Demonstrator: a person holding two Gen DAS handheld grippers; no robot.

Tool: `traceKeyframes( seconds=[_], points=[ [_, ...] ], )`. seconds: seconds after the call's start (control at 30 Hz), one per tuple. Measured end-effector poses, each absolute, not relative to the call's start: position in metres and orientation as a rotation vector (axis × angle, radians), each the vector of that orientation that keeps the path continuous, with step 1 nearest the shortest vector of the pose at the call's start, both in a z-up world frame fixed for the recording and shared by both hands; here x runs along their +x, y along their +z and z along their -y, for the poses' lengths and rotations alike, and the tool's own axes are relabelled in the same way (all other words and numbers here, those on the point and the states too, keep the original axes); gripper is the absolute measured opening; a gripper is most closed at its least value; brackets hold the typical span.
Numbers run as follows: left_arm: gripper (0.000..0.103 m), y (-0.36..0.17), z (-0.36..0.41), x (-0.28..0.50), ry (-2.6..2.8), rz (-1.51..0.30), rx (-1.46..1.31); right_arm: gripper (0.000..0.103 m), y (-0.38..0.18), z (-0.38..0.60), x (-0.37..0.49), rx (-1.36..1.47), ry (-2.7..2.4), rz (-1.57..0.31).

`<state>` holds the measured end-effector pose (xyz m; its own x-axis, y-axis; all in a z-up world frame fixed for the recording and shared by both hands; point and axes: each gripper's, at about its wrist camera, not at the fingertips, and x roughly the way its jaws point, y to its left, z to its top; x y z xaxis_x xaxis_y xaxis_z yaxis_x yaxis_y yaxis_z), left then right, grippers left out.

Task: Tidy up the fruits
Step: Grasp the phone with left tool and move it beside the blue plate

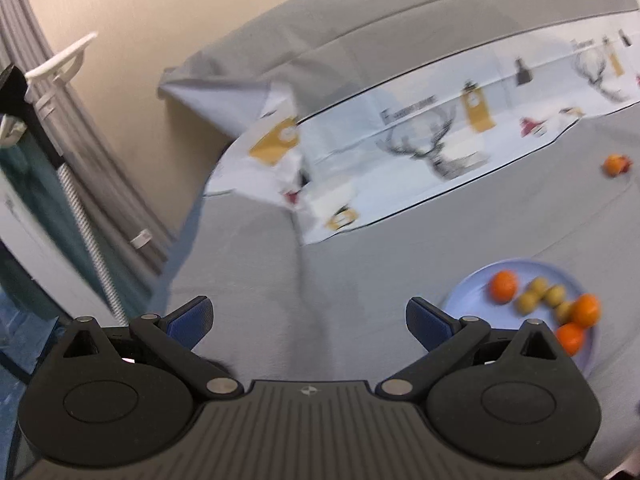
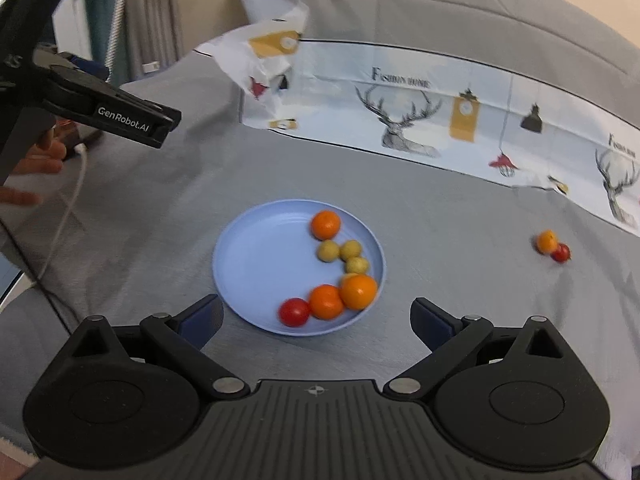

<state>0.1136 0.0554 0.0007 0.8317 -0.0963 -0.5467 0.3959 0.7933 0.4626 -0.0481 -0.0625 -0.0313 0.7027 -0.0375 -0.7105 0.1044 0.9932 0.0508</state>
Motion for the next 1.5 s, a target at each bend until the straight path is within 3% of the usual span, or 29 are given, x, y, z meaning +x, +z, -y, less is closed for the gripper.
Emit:
traceKeyframes(
  seconds=[0.27, 0.67, 1.5],
  points=[
    [0.103, -0.014, -0.083, 0.164, -0.17, -0.606, 0.607, 0.1, -0.027, 0.048, -0.049, 0.059, -0.043, -0.802],
    [0.103, -0.021, -0.062, 0.195, -0.143, -0.609, 0.595, 0.1, -0.033, 0.061, -0.057, 0.06, -0.071, -0.831],
    [0.103, -0.013, -0.098, 0.173, -0.054, -0.591, 0.542, 0.1, -0.042, 0.06, -0.052, 0.045, -0.071, -0.856]
  ],
)
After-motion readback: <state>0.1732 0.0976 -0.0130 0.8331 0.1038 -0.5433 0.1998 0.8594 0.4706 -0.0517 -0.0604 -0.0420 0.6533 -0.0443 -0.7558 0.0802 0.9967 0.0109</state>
